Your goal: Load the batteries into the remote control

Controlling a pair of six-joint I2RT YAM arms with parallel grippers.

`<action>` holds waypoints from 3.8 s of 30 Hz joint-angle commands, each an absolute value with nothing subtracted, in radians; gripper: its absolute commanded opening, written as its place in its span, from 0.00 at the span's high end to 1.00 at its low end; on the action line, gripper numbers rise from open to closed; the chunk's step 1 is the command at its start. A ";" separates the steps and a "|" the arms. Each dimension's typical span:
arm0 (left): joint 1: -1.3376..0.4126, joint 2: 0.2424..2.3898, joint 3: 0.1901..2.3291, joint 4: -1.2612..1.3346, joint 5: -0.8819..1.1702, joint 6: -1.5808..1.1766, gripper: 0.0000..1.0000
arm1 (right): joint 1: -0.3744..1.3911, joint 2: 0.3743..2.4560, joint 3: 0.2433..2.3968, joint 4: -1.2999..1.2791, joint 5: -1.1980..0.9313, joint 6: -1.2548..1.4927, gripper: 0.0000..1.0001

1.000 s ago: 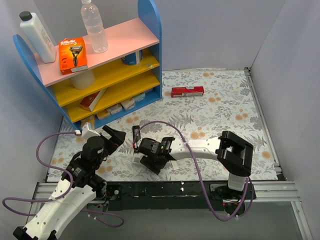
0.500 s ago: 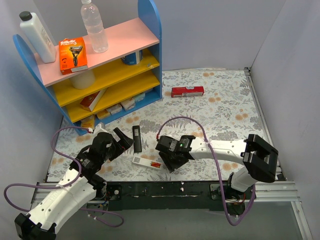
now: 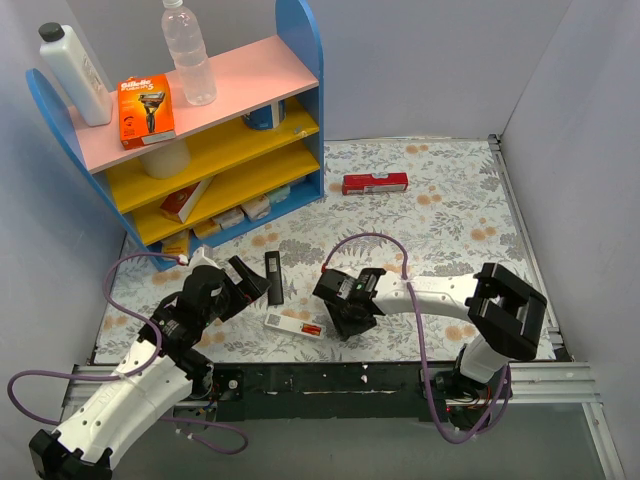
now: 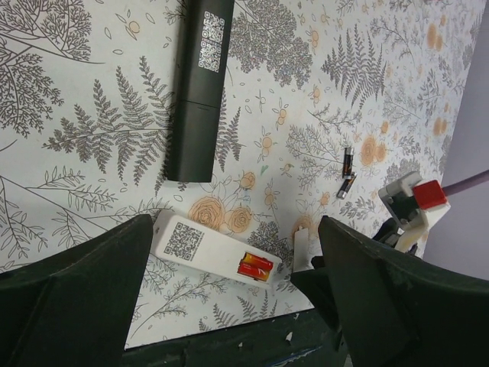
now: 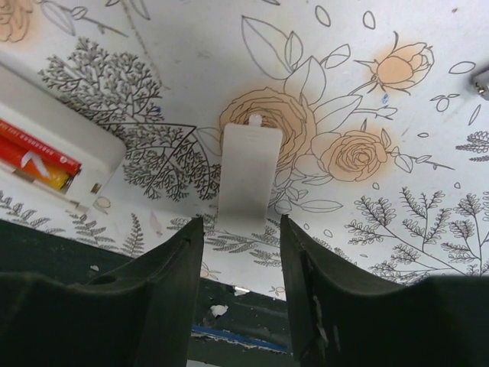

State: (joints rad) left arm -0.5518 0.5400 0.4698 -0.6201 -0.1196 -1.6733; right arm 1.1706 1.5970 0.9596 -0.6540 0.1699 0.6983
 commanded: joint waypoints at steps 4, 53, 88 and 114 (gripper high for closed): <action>-0.548 0.515 0.456 -0.603 -0.103 -1.654 0.10 | 1.154 1.640 0.996 -0.644 0.198 0.723 0.52; -0.548 0.420 0.410 -0.607 -0.212 -1.732 0.10 | 1.275 1.778 1.353 -0.752 0.021 -0.034 0.83; -0.548 0.362 0.397 -0.693 -0.345 -1.848 0.08 | 1.275 1.804 1.332 -0.796 -0.018 -0.055 0.79; -0.548 0.282 0.445 -0.762 -0.423 -1.878 0.09 | 1.275 1.893 1.422 -0.802 0.051 -0.080 0.67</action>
